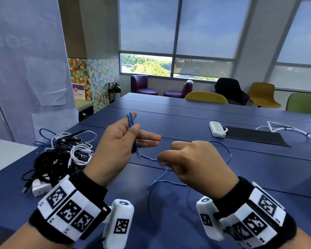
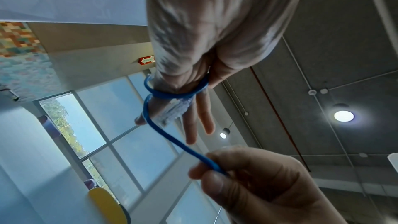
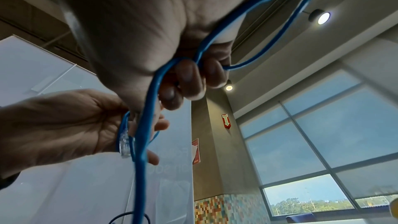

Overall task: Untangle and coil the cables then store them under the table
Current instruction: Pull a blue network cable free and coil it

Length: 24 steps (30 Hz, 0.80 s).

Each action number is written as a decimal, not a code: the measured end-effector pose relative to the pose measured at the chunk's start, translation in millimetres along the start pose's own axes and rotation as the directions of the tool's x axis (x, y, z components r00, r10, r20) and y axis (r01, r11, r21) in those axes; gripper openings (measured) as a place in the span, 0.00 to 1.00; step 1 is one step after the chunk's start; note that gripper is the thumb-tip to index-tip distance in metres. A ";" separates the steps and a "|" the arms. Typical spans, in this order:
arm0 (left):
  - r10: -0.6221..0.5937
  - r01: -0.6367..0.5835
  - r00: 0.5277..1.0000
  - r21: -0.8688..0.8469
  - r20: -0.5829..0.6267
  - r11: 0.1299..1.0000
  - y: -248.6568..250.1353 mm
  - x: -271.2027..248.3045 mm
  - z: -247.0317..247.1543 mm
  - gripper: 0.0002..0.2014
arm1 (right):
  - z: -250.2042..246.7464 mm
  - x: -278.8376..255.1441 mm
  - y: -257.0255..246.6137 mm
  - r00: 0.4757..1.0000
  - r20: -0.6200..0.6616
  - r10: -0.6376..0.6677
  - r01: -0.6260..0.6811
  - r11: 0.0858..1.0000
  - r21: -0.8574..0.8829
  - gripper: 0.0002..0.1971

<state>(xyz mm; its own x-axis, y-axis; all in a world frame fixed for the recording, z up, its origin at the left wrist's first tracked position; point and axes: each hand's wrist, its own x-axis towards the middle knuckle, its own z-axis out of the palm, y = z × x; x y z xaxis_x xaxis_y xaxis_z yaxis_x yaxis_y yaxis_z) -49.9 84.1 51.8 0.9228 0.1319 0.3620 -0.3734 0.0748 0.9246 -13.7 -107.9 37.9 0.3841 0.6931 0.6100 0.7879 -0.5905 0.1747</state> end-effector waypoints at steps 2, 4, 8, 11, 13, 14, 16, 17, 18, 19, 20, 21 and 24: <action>0.019 -0.020 1.000 0.051 0.007 0.999 4.5 -3.7 2.1 0.16 | -3.5 0.6 -3.5 1.000 -0.016 -0.027 0.027 1.000 0.001 0.08; 0.029 -0.042 0.998 0.245 0.059 0.969 5.5 -7.3 6.5 0.11 | -6.6 2.9 -8.8 0.997 -0.040 -0.062 0.063 0.998 0.016 0.08; 0.044 -0.189 0.974 0.682 0.224 0.706 -3.0 -12.5 11.2 0.14 | -12.0 8.6 -13.4 0.993 -0.078 -0.093 0.092 0.996 -0.008 0.13; -0.063 -0.126 0.957 0.605 0.282 0.786 -1.4 -13.9 10.4 0.13 | -10.4 6.8 -9.1 0.988 -0.086 -0.126 0.125 0.992 -0.015 0.12; -0.126 -0.085 0.941 0.581 0.313 0.809 2.6 -15.5 10.7 0.14 | -9.5 5.8 -8.0 0.984 -0.094 -0.153 0.154 0.988 0.005 0.10; -0.144 -0.081 0.935 0.592 0.324 0.802 2.7 -16.7 9.3 0.16 | -9.7 5.5 -6.8 0.980 -0.104 -0.167 0.170 0.985 0.018 0.08; -0.185 -0.050 0.926 0.591 0.330 0.805 2.9 -19.6 6.7 0.20 | -11.4 5.3 0.4 0.977 -0.135 -0.163 0.173 0.983 0.059 0.09; -0.224 -0.002 0.916 0.562 0.332 0.827 2.1 -21.4 5.1 0.22 | -13.8 5.4 6.1 0.979 -0.143 -0.144 0.158 0.983 0.095 0.12; -0.272 0.078 0.902 0.493 0.335 0.866 0.5 -23.4 2.7 0.23 | -17.1 5.6 12.1 0.981 -0.145 -0.127 0.146 0.981 0.129 0.16; -0.317 0.173 0.885 0.392 0.341 0.904 0.2 -25.2 0.8 0.22 | -20.2 5.7 17.5 0.981 -0.152 -0.120 0.143 0.978 0.152 0.19; -0.339 0.238 0.870 0.296 0.359 0.925 0.8 -26.8 -0.4 0.19 | -22.9 5.6 21.2 0.980 -0.160 -0.117 0.144 0.976 0.166 0.22; -0.345 0.273 0.859 0.230 0.379 0.934 1.4 -27.9 -1.9 0.17 | -24.5 5.5 23.8 0.979 -0.167 -0.115 0.144 0.974 0.176 0.24; -0.346 0.311 0.856 0.151 0.385 0.938 1.3 -28.3 -6.0 0.12 | -23.8 4.3 28.4 0.973 -0.204 -0.112 0.150 0.972 0.179 0.25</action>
<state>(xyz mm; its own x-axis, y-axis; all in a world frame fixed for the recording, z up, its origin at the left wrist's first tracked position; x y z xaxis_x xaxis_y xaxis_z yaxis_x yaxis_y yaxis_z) -77.0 86.3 42.0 0.9554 -0.2931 0.0355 -0.0487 -0.0379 0.9981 -1.1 -131.5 63.9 0.1869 0.6562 0.7311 0.9099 -0.3962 0.1229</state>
